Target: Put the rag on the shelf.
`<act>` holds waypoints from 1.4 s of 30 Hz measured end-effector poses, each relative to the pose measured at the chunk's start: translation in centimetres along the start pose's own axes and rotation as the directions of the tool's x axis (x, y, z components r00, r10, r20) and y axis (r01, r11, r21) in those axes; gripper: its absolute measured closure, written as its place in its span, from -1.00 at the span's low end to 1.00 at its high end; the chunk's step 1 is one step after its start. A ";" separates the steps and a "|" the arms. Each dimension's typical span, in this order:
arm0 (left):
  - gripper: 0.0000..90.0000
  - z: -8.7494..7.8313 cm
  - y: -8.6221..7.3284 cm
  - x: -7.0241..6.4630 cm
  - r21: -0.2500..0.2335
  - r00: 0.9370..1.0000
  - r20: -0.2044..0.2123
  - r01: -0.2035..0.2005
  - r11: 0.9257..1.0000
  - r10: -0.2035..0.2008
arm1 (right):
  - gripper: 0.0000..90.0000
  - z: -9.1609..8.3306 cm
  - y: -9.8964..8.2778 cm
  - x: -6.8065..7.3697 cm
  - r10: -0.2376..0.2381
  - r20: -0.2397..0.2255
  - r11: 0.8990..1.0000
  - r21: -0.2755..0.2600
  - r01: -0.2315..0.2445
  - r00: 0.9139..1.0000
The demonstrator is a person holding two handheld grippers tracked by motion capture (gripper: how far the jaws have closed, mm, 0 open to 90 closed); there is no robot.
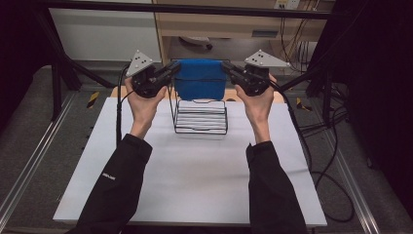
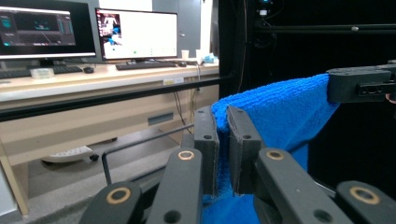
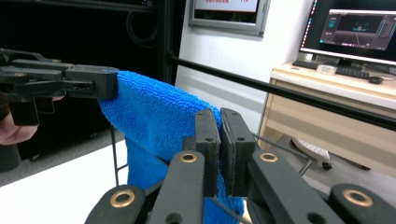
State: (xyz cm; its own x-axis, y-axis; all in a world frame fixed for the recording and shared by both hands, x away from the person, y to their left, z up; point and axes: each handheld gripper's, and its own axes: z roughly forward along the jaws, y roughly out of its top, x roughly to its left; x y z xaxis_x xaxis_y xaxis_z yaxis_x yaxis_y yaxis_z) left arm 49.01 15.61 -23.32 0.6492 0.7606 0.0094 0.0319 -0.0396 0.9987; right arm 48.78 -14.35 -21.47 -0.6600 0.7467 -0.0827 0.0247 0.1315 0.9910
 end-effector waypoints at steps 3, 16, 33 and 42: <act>0.85 -0.4 -0.3 -0.1 0.019 1.000 0.019 -0.004 1.000 0.004 | 0.93 -0.4 -0.4 0.3 0.015 -0.010 1.000 0.017 -0.015 1.000; 0.80 -1.0 -1.4 -0.8 0.152 0.999 0.044 -0.032 0.988 0.025 | 0.92 -1.3 -2.6 0.7 0.055 -0.066 0.995 0.090 -0.049 0.996; 0.59 -2.7 0.7 -0.3 0.203 0.997 0.071 -0.005 0.979 -0.009 | 0.91 -1.0 -4.1 0.9 0.034 -0.095 0.990 0.141 -0.020 0.995; 0.98 -0.8 -1.4 -0.6 0.335 0.994 0.105 0.001 0.942 -0.039 | 0.85 -1.1 -4.6 0.9 0.016 -0.114 0.988 0.157 0.002 0.993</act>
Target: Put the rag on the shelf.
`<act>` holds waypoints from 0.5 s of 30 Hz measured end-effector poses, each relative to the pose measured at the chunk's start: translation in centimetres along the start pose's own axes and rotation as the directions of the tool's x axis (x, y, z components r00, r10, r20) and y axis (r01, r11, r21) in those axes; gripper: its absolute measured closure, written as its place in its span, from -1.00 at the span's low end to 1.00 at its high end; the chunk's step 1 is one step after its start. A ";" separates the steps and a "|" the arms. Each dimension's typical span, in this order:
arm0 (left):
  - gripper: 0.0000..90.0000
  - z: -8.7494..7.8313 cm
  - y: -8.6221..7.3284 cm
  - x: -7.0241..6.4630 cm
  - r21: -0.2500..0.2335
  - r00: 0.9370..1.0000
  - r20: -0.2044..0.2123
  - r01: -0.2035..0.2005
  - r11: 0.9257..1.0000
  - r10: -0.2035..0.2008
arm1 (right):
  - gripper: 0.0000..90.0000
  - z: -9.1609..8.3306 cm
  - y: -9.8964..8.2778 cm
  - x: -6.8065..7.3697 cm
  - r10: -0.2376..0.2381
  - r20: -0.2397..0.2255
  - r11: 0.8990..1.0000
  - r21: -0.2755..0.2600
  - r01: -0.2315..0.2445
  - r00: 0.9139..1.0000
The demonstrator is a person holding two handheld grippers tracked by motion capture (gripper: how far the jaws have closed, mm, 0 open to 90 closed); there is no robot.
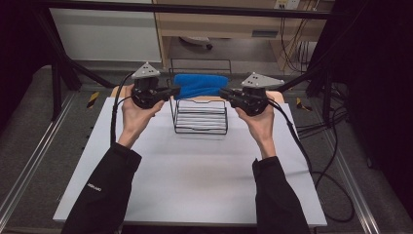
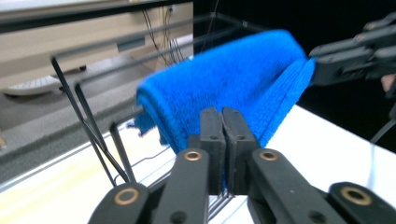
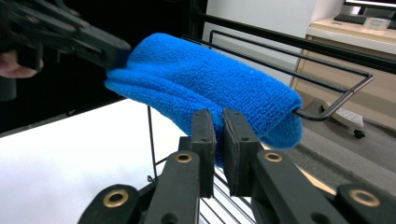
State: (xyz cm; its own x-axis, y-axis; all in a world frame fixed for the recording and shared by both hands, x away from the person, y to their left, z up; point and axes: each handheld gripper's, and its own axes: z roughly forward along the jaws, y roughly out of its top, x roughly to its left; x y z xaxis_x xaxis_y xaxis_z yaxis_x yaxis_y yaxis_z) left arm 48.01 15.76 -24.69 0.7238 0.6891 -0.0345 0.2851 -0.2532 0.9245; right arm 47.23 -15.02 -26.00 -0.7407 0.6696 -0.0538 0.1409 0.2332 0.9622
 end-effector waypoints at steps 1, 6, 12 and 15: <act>1.00 0.2 -0.1 0.0 0.005 1.000 -0.003 0.001 1.000 -0.001 | 0.82 0.0 -0.1 0.0 0.001 -0.002 1.000 0.000 -0.001 1.000; 1.00 1.2 -0.7 0.1 0.033 1.000 -0.027 -0.011 0.999 0.012 | 0.63 -0.2 -0.2 -0.2 0.036 -0.019 0.999 -0.013 -0.036 0.999; 1.00 1.9 -1.3 0.1 0.043 0.999 -0.035 -0.022 0.999 0.023 | 0.80 -0.1 -0.4 -0.1 0.065 -0.046 0.998 0.010 -0.065 0.997; 1.00 2.2 -1.6 0.1 0.038 0.999 -0.037 -0.020 0.999 0.022 | 0.99 0.5 -1.1 -0.1 0.077 -0.031 0.996 0.053 -0.075 0.997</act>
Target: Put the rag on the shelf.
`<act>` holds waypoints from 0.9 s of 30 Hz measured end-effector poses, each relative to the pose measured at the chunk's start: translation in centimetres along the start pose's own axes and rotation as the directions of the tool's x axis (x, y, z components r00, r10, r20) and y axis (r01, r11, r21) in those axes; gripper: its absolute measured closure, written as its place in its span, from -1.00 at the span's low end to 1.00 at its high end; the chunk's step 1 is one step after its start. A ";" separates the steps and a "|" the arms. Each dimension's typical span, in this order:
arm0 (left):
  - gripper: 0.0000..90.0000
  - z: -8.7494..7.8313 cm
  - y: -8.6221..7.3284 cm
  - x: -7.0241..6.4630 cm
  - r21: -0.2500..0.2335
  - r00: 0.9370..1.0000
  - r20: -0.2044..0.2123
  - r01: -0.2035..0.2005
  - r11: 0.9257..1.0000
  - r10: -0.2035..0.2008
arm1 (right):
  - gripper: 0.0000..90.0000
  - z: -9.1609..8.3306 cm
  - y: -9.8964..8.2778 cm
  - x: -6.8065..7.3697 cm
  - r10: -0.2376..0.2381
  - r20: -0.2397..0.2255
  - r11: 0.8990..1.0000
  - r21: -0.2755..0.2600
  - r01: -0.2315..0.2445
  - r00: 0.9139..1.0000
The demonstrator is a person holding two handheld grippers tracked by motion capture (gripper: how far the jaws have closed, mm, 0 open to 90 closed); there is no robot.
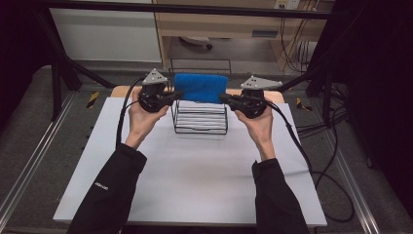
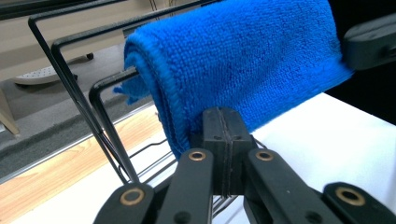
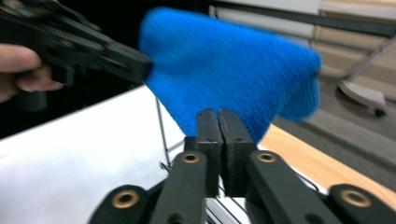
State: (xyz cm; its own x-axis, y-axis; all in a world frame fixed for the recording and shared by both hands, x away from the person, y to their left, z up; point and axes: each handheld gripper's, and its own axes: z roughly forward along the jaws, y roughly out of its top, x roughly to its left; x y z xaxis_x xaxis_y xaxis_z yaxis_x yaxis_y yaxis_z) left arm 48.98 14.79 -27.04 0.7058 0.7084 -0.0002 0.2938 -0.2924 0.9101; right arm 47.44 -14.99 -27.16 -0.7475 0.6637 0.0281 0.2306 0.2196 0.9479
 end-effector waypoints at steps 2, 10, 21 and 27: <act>1.00 0.2 -0.2 -0.1 -0.003 1.000 -0.003 -0.007 1.000 0.007 | 1.00 0.5 -0.6 -0.2 0.002 0.026 1.000 0.022 -0.003 1.000; 0.99 0.6 -0.5 0.1 -0.013 1.000 -0.006 -0.006 1.000 0.006 | 0.99 1.2 -1.7 -1.4 0.020 0.094 1.000 -0.006 -0.020 0.995; 0.61 -2.0 -1.2 0.0 0.016 1.000 0.002 0.007 1.000 -0.007 | 0.37 -1.9 -1.4 -0.5 0.054 0.043 0.998 -0.046 -0.052 0.998; 0.26 -3.5 -2.7 0.1 0.056 1.000 0.005 0.021 0.998 -0.021 | -0.20 -3.6 -1.5 -0.1 0.108 0.038 0.992 -0.068 -0.105 0.993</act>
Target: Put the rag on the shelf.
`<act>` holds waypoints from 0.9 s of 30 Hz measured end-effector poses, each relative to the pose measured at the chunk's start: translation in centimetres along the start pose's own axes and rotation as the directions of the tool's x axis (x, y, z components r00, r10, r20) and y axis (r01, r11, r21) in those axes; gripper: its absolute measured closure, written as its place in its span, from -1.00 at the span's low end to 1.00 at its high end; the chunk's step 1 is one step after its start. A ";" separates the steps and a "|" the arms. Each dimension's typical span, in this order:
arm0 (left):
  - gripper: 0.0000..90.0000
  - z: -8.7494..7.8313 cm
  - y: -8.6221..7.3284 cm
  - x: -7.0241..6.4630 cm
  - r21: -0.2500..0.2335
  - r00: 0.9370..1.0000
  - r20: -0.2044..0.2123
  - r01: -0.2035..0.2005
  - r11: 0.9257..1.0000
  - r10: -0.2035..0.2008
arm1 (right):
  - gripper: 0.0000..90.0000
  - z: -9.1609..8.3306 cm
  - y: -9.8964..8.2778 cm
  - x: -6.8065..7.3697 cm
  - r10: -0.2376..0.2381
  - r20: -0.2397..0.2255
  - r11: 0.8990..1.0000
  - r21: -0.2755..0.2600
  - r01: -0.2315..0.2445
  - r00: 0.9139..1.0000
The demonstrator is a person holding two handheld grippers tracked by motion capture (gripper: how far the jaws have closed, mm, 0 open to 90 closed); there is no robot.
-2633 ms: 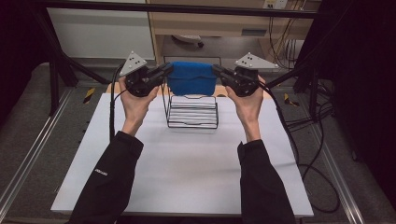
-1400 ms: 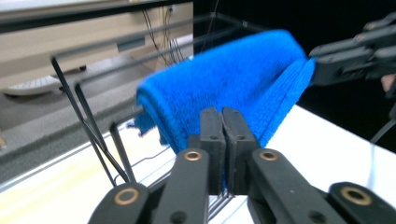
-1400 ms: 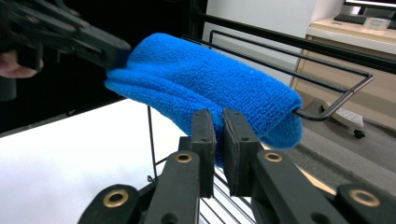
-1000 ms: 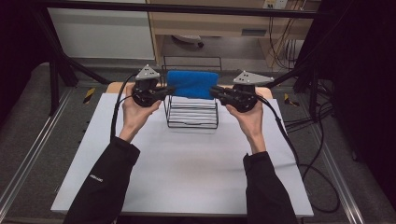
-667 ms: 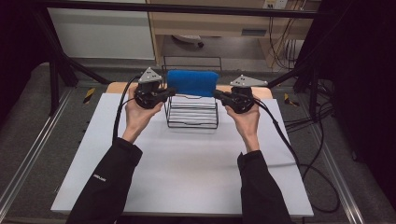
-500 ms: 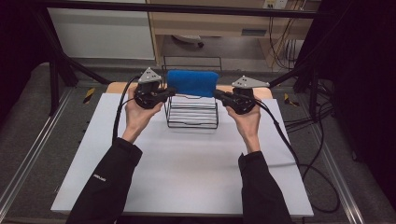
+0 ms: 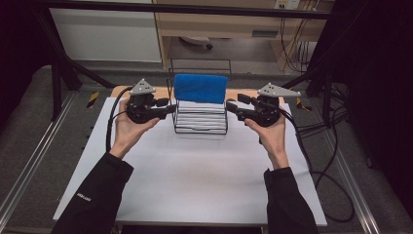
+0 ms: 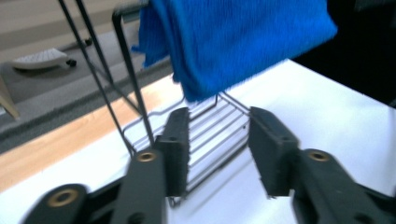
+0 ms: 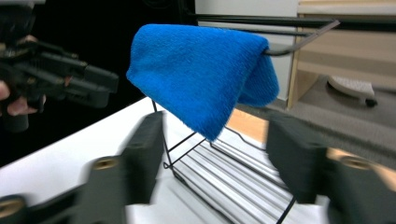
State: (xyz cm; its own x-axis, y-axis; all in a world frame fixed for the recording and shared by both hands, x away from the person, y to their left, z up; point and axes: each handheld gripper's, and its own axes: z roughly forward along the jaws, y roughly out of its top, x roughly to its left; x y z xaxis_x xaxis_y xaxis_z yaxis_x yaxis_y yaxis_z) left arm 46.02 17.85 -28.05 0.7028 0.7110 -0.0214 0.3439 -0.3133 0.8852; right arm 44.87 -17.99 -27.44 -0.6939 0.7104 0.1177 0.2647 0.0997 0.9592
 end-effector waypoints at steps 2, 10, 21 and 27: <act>0.13 -0.3 -0.7 0.0 0.011 1.000 -0.004 0.007 1.000 -0.007 | -0.31 -0.5 -0.2 0.0 0.018 0.007 1.000 0.016 -0.019 1.000; -0.31 -1.2 -4.5 0.2 0.086 1.000 -0.013 0.008 0.996 -0.007 | -0.71 -2.2 -2.0 -0.8 0.056 0.018 0.997 0.045 -0.057 0.998; -0.78 -2.6 -10.3 0.7 0.099 0.998 -0.027 0.060 0.993 -0.058 | -0.94 -4.0 -6.0 -1.3 0.078 0.008 0.994 0.070 -0.078 0.997; -0.84 -3.7 -13.7 0.8 0.085 0.996 -0.039 0.085 0.993 -0.082 | -0.98 -4.3 -9.0 -1.1 0.091 0.009 0.990 0.112 -0.091 0.996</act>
State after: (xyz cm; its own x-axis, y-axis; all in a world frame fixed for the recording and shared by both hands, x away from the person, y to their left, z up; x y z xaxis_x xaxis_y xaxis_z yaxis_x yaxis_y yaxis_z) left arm 39.61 25.07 -38.46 0.6475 0.7582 -0.0762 0.4540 -0.3035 0.8377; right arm 40.40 -22.64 -35.11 -0.6609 0.7228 0.2021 0.4002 0.1116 0.9096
